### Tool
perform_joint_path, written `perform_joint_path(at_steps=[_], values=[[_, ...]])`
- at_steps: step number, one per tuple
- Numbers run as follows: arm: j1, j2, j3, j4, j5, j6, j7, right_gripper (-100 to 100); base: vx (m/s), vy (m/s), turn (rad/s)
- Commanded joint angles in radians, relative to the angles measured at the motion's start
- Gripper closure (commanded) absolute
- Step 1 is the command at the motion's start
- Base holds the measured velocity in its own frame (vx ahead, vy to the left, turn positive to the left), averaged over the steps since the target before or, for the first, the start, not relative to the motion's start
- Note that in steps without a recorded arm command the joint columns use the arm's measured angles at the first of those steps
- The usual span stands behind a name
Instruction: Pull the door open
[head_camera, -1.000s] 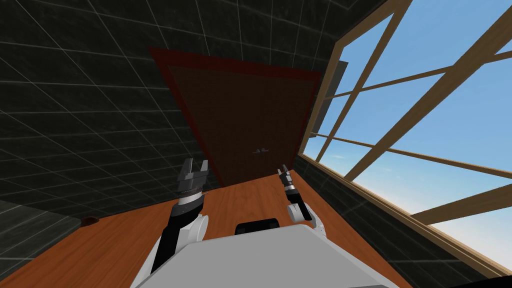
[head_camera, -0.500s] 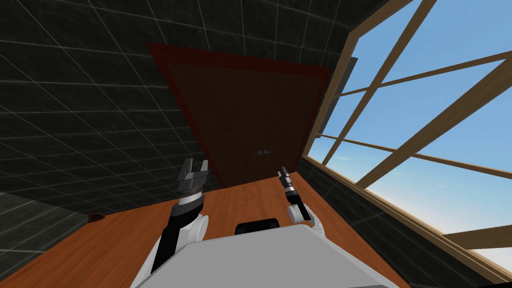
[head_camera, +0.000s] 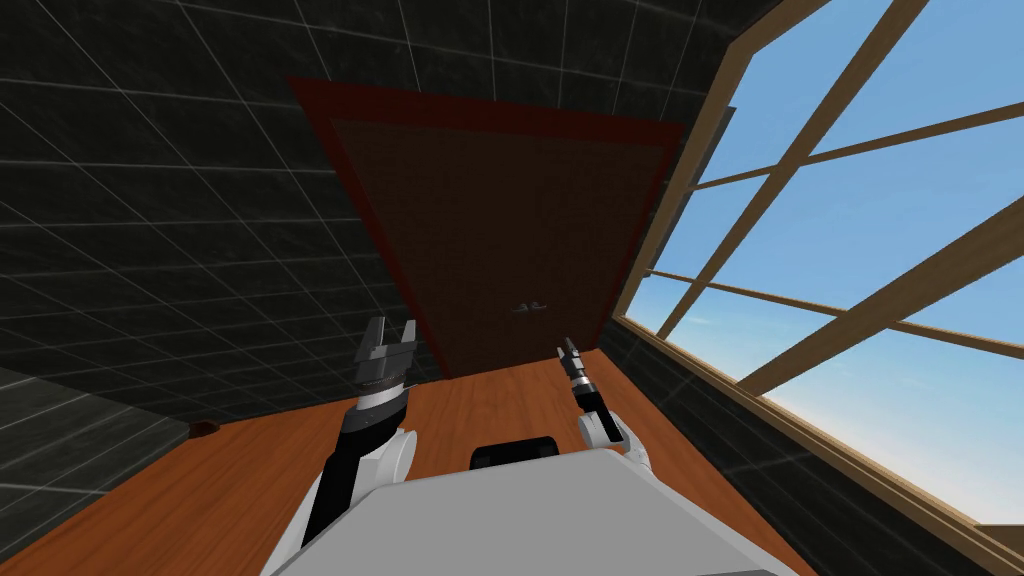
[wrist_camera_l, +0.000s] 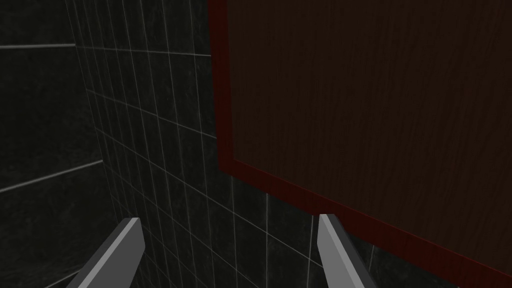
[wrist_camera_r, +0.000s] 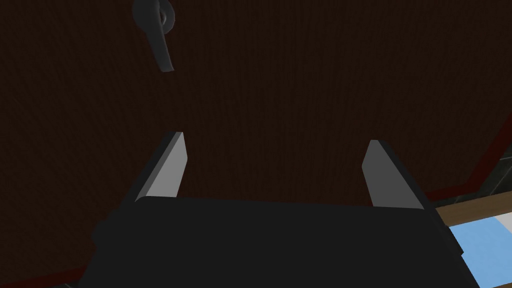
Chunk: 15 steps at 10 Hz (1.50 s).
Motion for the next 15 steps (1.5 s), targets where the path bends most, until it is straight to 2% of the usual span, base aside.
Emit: perform_joint_path(at_steps=[1, 7, 8, 9, 15], values=[[-0.014, -0.008, 0.004, 0.041, -0.009, -0.008, 0.000, -100, 0.096, -0.009, 0.053], [-0.057, -0.035, 0.018, 0.180, -0.039, -0.042, 0.000, -100, 0.103, -0.008, 0.060], [-0.070, -0.042, 0.023, 0.222, -0.047, -0.052, 0.000, -100, 0.133, -0.013, 0.094], [-0.070, -0.042, 0.023, 0.222, -0.047, -0.052, 0.000, -100, 0.115, -0.013, 0.028], [-0.107, -0.064, 0.035, 0.341, -0.073, -0.081, 0.000, -100, 0.090, -0.013, 0.044]])
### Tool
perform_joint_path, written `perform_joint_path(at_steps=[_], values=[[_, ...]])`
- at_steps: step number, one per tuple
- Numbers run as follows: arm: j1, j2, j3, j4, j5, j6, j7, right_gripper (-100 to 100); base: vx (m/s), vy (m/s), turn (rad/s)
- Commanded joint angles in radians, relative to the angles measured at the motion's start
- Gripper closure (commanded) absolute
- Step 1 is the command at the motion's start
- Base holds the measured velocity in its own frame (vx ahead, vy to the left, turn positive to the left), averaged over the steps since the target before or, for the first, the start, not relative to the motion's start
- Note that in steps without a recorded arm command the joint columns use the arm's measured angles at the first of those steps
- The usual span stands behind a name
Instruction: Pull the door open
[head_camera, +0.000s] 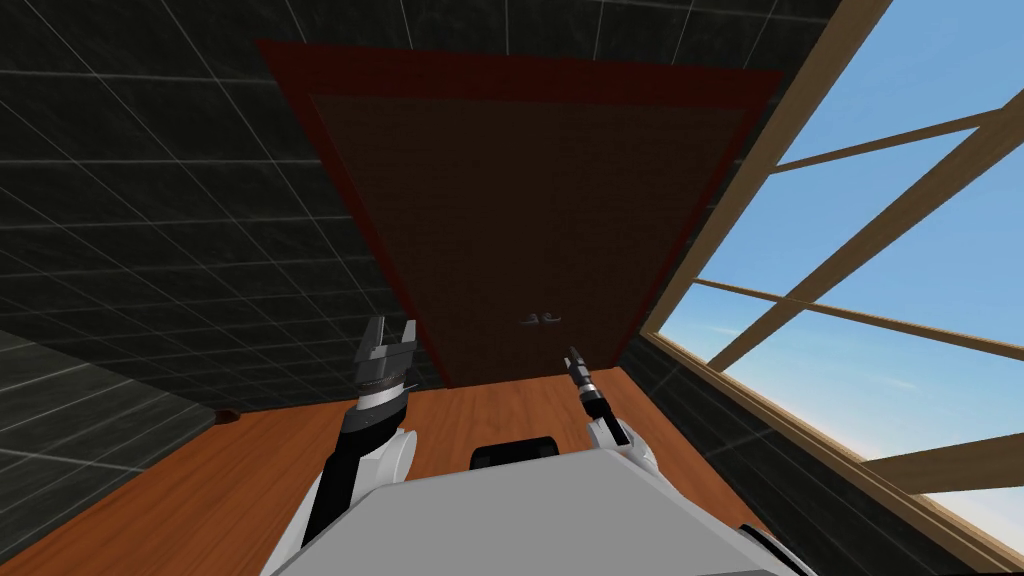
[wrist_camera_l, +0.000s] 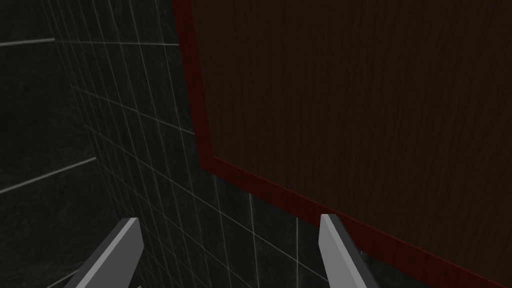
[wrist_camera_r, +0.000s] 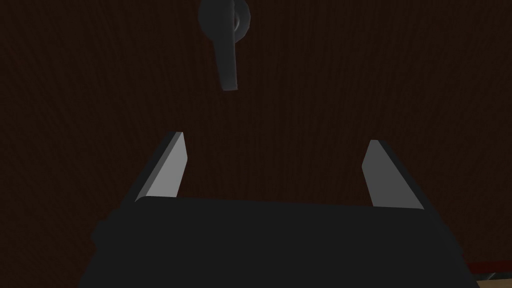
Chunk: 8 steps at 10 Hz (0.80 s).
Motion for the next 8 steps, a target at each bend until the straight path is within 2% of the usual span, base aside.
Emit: perform_joint_path(at_steps=[1, 5, 7, 8], values=[[-0.011, -0.011, 0.005, 0.041, -0.011, -0.009, -0.001, -100, 0.125, -0.034, 0.070], [-0.035, -0.025, 0.013, 0.116, -0.027, -0.028, -0.001, -100, 0.129, -0.022, 0.055], [-0.053, -0.035, 0.019, 0.173, -0.039, -0.042, -0.001, -100, 0.120, -0.040, 0.064], [-0.057, -0.037, 0.020, 0.183, -0.041, -0.044, -0.001, -100, 0.128, -0.035, 0.046]])
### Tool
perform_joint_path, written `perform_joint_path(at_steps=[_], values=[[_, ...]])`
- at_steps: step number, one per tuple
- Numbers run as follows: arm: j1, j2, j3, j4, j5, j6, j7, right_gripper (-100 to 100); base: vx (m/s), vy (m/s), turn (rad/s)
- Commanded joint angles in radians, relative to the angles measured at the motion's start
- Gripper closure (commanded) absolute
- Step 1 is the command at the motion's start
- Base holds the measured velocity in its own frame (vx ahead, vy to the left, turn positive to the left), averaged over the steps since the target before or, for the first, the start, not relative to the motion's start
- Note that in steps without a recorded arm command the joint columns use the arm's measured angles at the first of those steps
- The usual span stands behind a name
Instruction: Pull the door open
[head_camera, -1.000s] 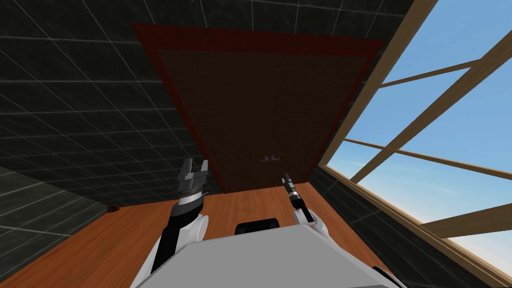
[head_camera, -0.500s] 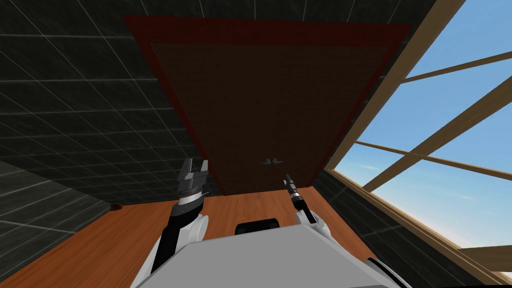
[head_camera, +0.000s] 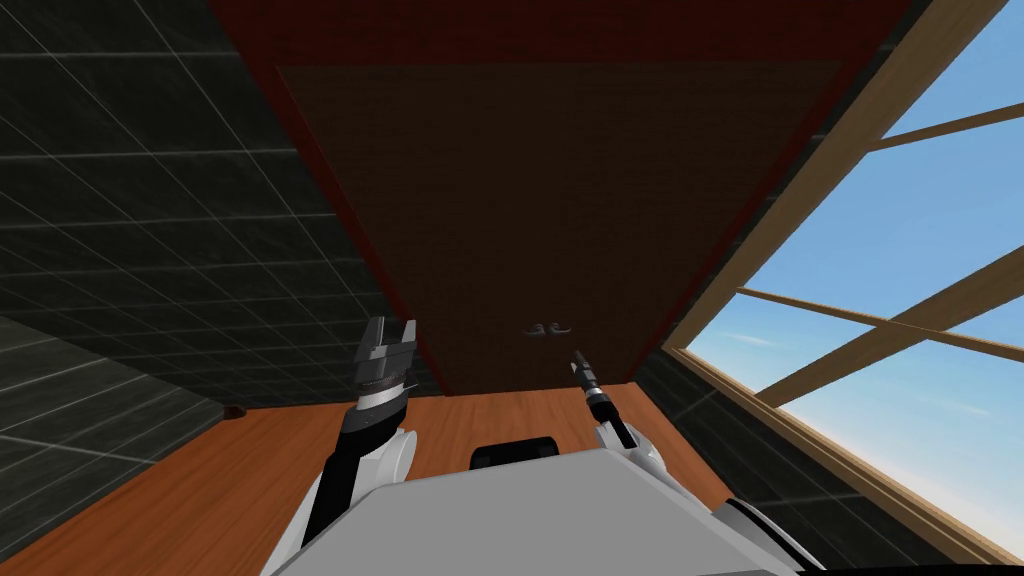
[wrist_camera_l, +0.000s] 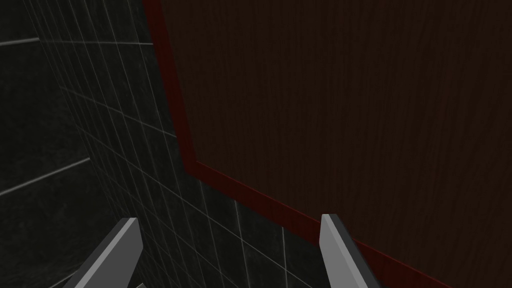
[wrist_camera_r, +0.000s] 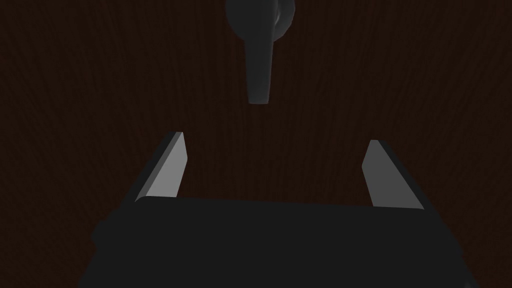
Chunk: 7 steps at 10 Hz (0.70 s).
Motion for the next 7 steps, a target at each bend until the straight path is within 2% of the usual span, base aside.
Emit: perform_joint_path(at_steps=[1, 2, 4, 5, 6, 7], values=[[-0.008, -0.007, 0.004, 0.031, -0.009, -0.007, 0.003, -100, 0.152, -0.019, 0.066], [-0.008, -0.004, 0.003, 0.029, -0.004, -0.011, -0.001, -100, 0.072, -0.011, 0.017], [0.016, -0.032, -0.043, 0.070, -0.034, -0.018, 0.001, -100, 0.001, -0.016, 0.104], [0.016, -0.032, -0.043, 0.070, -0.034, -0.018, 0.001, -100, -0.009, -0.015, 0.031], [0.028, -0.046, -0.070, 0.092, -0.051, -0.021, 0.003, -100, -0.002, -0.014, 0.122], [0.028, -0.046, -0.070, 0.092, -0.051, -0.021, 0.003, -100, 0.002, -0.019, 0.054]])
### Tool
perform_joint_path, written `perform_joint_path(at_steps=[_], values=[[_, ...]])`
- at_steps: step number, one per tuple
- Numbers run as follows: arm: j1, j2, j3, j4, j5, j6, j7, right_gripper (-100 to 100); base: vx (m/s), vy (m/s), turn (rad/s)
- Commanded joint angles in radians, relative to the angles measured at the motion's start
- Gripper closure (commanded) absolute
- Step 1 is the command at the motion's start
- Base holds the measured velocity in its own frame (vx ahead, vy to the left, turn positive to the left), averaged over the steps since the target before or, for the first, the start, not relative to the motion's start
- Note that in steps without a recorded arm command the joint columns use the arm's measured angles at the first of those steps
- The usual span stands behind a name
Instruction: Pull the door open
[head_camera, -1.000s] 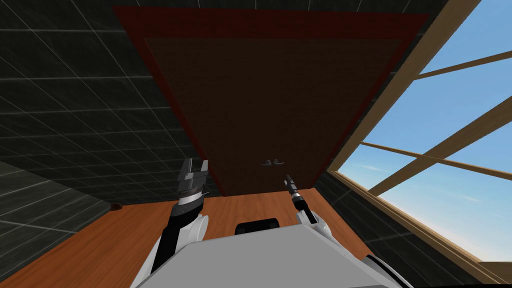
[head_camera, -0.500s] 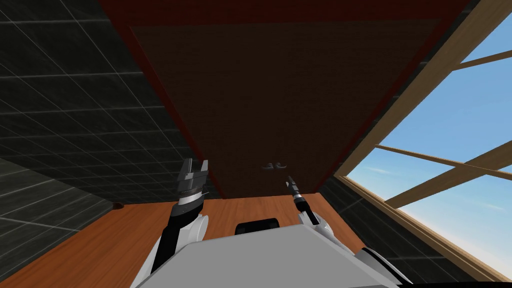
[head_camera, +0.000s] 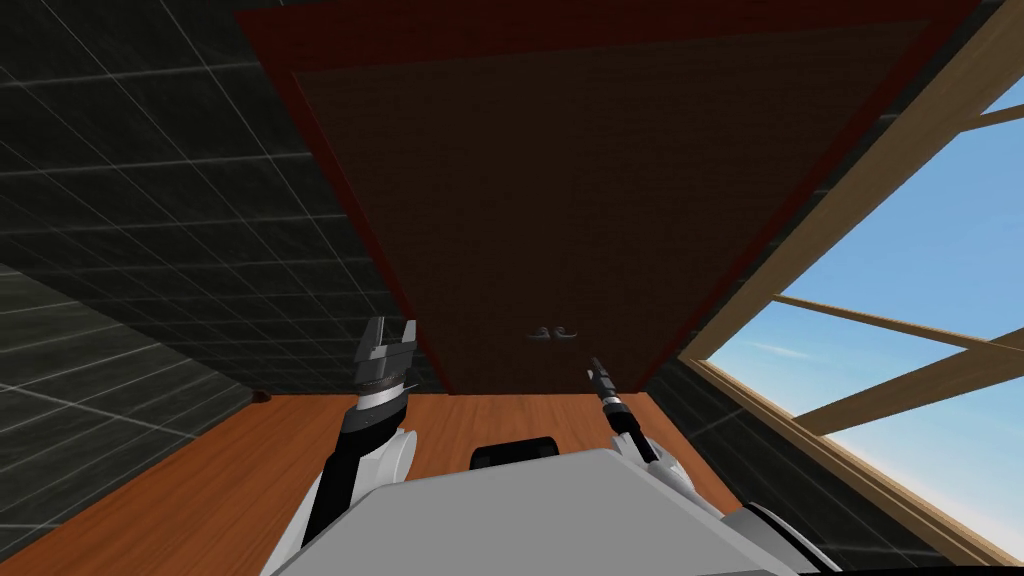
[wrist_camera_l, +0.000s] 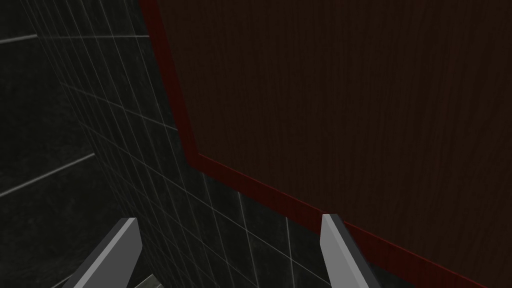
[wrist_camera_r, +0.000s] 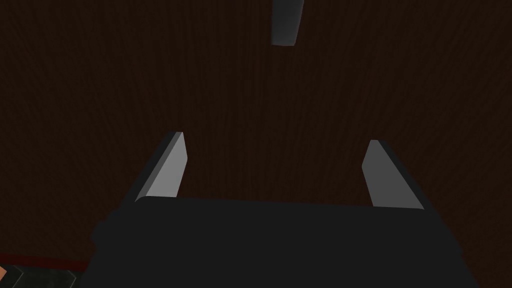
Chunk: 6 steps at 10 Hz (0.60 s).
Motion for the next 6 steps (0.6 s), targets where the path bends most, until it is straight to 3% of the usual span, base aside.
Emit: perform_joint_path(at_steps=[1, 4, 5, 6], values=[[0.017, -0.005, -0.007, -0.029, -0.004, 0.018, 0.006, -100, 0.002, -0.011, -0.017], [0.036, -0.030, -0.064, 0.018, -0.041, 0.010, 0.010, -100, 0.031, -0.040, 0.137], [0.036, -0.030, -0.064, 0.018, -0.041, 0.010, 0.010, -100, 0.053, -0.051, 0.088], [0.034, -0.033, -0.085, 0.035, -0.055, 0.005, 0.012, -100, 0.096, -0.082, 0.260]])
